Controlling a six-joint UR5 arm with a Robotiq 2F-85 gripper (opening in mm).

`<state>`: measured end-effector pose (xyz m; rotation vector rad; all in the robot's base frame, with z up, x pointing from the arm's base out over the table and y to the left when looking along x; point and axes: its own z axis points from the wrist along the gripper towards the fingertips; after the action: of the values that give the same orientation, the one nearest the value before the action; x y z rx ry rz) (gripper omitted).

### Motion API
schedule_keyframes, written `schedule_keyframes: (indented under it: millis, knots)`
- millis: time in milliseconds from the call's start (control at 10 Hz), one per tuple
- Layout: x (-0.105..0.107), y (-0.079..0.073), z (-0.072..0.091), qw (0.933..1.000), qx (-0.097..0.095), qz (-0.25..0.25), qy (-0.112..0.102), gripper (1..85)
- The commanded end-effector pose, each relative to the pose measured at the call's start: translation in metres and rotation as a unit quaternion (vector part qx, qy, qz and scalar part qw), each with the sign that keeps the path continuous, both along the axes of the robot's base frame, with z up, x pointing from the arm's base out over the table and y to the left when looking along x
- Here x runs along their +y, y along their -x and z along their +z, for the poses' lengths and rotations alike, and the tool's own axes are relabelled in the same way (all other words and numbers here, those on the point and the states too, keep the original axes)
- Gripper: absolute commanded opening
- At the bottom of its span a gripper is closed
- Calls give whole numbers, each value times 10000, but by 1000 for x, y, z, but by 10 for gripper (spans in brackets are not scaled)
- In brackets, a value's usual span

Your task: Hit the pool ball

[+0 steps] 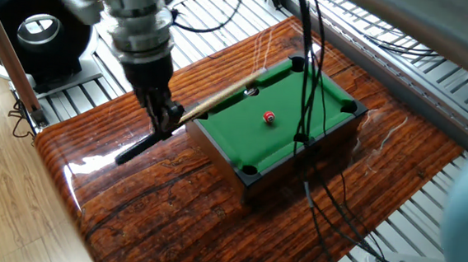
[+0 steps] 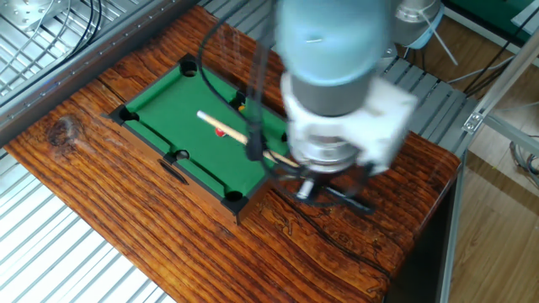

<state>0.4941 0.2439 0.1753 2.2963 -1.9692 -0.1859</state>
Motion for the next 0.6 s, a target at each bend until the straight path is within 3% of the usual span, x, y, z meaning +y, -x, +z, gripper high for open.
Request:
schedule_keyframes:
  millis: [0, 100, 200, 300, 400, 500]
  knots:
    - [23, 14, 8, 9957, -26, 882, -266, 10]
    - [17, 13, 1, 9950, 7, 973, -245, 10]
    - [22, 17, -13, 9946, 45, 951, -415, 10]
    - [28, 21, -39, 9933, 76, 953, -656, 10]
    - [33, 29, -37, 9908, 211, 1065, -803, 10]
    - [24, 33, -37, 9923, 300, 1032, -622, 10]
